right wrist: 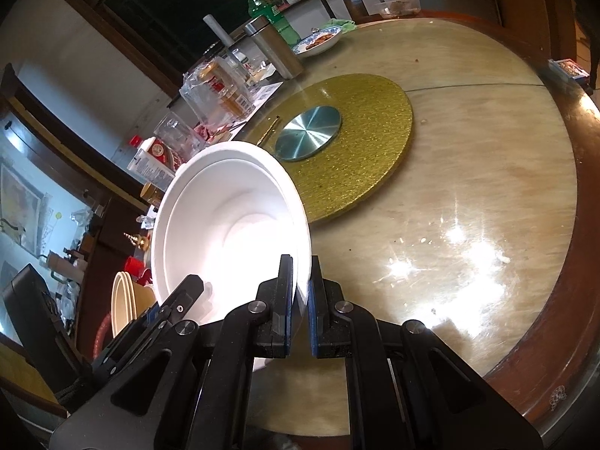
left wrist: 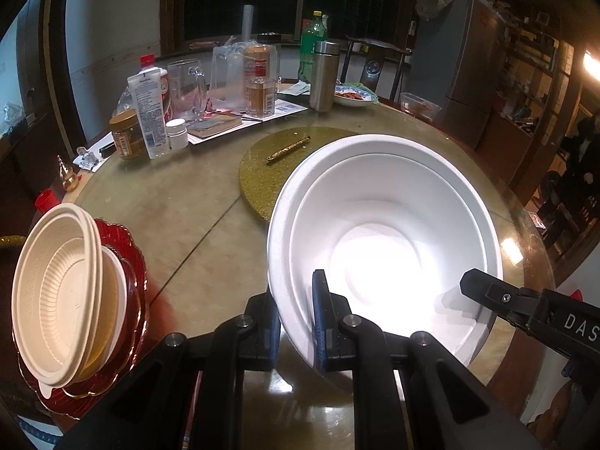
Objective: Organize plates and bowls
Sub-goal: 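Lift the white bowl with both tools and carry it toward the red plates, then lower the white bowl onto the beige bowls on the red plates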
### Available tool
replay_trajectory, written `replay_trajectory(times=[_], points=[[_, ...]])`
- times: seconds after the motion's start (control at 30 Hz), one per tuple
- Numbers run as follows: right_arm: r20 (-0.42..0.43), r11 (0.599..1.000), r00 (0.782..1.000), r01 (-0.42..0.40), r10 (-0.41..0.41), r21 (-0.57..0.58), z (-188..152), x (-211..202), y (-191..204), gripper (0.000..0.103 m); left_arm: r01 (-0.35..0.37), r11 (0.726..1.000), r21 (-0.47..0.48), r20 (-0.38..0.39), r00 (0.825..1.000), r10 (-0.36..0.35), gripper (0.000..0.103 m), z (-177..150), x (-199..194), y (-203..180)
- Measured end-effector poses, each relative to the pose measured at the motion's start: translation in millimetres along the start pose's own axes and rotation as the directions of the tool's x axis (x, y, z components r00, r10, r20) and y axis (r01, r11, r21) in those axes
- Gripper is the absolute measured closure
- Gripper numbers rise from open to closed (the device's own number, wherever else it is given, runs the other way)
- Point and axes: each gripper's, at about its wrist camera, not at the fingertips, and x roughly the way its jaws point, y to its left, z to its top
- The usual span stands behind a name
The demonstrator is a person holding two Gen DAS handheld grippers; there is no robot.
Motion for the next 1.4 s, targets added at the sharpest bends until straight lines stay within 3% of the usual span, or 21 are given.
replay_trajectory(times=[0.83, 1.4], points=[[0.026, 0.996, 0.998, -0.054, 0.056, -0.074, -2, -9, 34, 0.097, -0.006, 0.999, -0.035, 0.071, 0.997, 0.009, 0.090, 4, -37, 22], [0.008, 0.977, 0.990, -0.136, 0.140, -0.167, 2, -1, 89, 0.097, -0.073, 0.991, -0.110, 0.132, 0.987, 0.087, 0.090, 11, -71, 64]])
